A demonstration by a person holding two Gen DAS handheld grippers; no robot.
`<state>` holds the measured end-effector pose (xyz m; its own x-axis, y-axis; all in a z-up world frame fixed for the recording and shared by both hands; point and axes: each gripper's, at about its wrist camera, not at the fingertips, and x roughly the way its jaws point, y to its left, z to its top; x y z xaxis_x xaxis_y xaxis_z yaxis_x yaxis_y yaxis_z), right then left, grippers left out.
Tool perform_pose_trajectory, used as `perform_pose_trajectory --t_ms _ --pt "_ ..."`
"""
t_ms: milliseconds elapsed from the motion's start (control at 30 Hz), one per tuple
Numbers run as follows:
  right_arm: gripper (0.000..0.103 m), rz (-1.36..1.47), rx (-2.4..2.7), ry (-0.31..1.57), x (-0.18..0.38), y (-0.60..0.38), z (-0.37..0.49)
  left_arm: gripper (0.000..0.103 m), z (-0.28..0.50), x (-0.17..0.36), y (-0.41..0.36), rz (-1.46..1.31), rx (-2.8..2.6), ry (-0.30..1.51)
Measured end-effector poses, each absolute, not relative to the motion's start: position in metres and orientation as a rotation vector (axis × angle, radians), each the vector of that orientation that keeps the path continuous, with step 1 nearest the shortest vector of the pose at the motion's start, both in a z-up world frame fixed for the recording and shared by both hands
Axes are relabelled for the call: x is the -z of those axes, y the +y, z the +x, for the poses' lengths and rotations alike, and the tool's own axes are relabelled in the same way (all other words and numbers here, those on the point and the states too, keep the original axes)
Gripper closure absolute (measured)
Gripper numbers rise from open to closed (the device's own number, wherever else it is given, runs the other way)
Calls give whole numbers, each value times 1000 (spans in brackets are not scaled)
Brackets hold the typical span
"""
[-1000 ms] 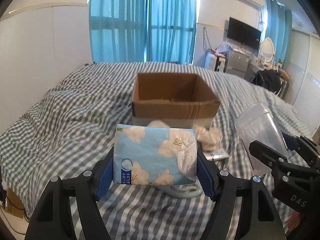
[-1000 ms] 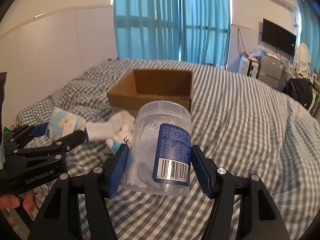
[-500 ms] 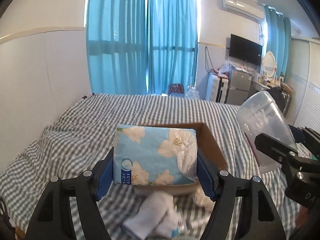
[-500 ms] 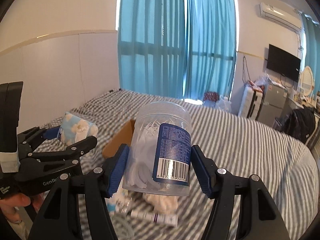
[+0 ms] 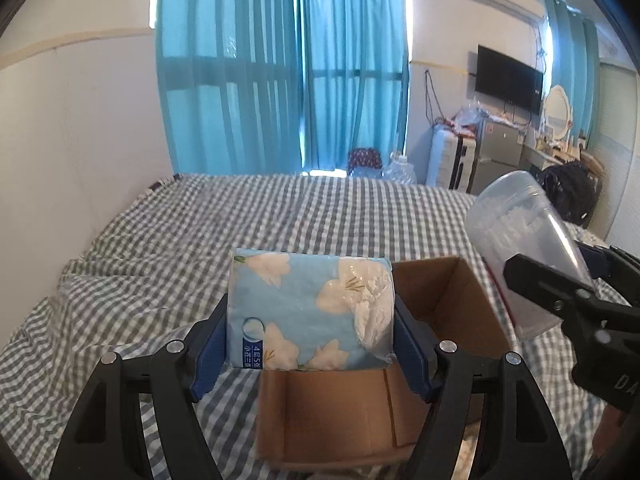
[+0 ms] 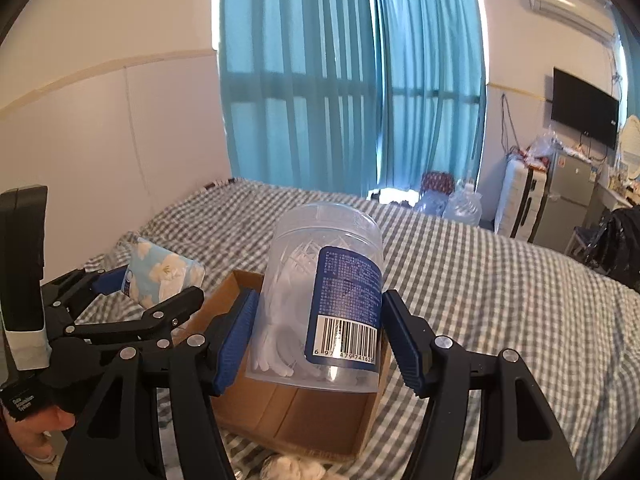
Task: Organize objects
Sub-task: 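Carry the tissue pack and swab tub into the cardboard box and release both, then move both tools back over the remaining items beside the box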
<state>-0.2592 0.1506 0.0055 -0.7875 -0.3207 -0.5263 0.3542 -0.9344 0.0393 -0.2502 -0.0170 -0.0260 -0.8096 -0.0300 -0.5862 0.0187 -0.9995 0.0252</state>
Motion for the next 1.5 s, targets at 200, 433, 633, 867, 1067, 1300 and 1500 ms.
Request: perform_pose_trajectory --t_ms 200,433,633,867,1067,1300,1500 --pt "40 878 2638 59 35 154 -299 28 -271 62 -6 1060 2964 -78" --pt "40 918 2624 69 59 157 -318 28 -281 87 2 1150 2955 -130" --pt "41 937 2605 67 70 154 -322 27 -282 94 4 1197 2959 -123" --pt "27 885 2642 -11 44 167 -310 13 -268 64 4 1126 2996 -97" --pt "23 806 2700 30 0 178 -275 9 -232 15 3 986 3027 -76" --pt "22 677 2754 87 -58 191 -206 1 -168 -40 2 797 3077 -60" --pt "16 581 2796 124 -90 202 -139 0 -114 -63 0 689 3084 -40"
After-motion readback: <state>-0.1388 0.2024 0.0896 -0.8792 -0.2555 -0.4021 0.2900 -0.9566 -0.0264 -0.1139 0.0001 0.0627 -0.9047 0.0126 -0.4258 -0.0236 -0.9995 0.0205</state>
